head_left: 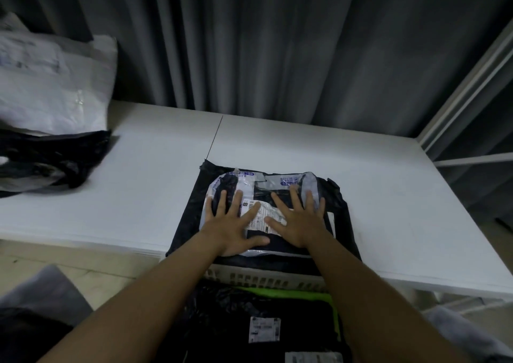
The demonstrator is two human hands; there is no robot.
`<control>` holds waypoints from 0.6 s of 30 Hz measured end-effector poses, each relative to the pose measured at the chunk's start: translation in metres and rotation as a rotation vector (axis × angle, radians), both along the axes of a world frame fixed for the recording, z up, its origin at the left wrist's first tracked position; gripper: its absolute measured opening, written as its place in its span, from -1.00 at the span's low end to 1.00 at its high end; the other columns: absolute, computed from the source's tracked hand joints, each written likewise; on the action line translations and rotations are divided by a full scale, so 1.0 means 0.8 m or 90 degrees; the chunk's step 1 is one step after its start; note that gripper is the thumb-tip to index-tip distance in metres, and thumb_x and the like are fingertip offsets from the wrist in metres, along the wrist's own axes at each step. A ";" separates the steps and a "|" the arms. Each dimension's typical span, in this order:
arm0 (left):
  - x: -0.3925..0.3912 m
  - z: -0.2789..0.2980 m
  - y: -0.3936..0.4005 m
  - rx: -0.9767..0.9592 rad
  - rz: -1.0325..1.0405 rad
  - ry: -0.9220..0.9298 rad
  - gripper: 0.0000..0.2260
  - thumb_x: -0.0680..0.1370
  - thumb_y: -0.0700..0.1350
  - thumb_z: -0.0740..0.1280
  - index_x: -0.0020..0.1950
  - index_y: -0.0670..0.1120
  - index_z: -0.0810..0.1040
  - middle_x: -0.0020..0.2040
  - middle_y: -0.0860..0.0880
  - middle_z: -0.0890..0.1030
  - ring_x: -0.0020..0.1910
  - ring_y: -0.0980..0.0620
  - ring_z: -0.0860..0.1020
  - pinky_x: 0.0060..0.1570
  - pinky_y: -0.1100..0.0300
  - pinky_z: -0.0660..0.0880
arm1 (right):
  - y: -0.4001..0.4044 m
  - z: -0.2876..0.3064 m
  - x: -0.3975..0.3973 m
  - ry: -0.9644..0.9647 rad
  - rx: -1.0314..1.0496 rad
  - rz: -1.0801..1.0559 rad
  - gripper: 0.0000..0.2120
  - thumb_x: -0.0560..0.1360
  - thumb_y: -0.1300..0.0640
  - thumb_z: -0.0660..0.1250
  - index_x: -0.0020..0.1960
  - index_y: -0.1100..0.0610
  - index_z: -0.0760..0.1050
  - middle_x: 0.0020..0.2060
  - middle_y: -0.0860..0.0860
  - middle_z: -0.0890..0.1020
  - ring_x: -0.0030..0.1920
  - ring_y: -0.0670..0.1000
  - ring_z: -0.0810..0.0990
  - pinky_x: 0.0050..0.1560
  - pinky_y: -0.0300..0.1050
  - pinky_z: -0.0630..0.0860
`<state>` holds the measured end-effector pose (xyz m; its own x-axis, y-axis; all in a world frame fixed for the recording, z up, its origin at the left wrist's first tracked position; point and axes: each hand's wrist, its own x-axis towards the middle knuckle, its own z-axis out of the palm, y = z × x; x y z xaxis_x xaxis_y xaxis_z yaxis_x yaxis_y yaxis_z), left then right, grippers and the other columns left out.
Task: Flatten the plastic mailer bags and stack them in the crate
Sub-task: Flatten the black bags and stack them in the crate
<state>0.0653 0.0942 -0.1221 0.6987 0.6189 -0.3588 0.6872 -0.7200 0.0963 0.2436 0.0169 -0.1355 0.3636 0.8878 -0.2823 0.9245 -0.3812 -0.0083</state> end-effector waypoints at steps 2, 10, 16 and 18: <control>-0.009 -0.003 -0.004 0.007 -0.006 0.012 -0.15 0.32 0.57 -0.05 0.47 0.29 -0.35 0.48 -0.05 -0.45 0.44 -0.22 -0.45 0.36 -0.28 -0.41 | -0.003 0.015 -0.005 -0.008 0.018 0.013 -0.34 0.50 -0.44 -0.16 0.50 -0.29 -0.31 0.51 0.00 -0.36 0.50 0.26 -0.35 0.39 0.38 -0.35; -0.010 -0.023 -0.004 0.009 0.017 -0.028 0.00 0.08 0.65 -0.19 0.47 0.33 -0.33 0.42 -0.08 -0.54 0.39 -0.24 -0.52 0.33 -0.33 -0.39 | -0.025 0.031 -0.023 0.095 0.048 0.020 -0.39 0.53 -0.39 -0.09 0.48 -0.34 -0.28 0.47 -0.10 -0.45 0.48 0.23 -0.41 0.43 0.34 -0.31; -0.012 -0.034 -0.004 0.007 0.023 -0.041 -0.06 0.15 0.64 -0.15 0.45 0.35 -0.35 0.48 -0.09 -0.45 0.44 -0.21 -0.46 0.36 -0.32 -0.36 | -0.029 -0.005 -0.025 0.085 0.022 -0.039 -0.36 0.53 -0.39 -0.14 0.48 -0.28 -0.39 0.48 0.02 -0.43 0.47 0.23 -0.42 0.46 0.27 -0.29; -0.013 -0.038 -0.006 0.022 0.021 -0.050 -0.06 0.13 0.65 -0.21 0.44 0.35 -0.36 0.48 -0.08 -0.46 0.44 -0.20 -0.47 0.36 -0.32 -0.36 | -0.032 -0.014 -0.028 0.085 0.023 -0.052 -0.35 0.53 -0.40 -0.16 0.47 -0.28 -0.40 0.49 0.05 -0.40 0.47 0.21 -0.44 0.46 0.26 -0.31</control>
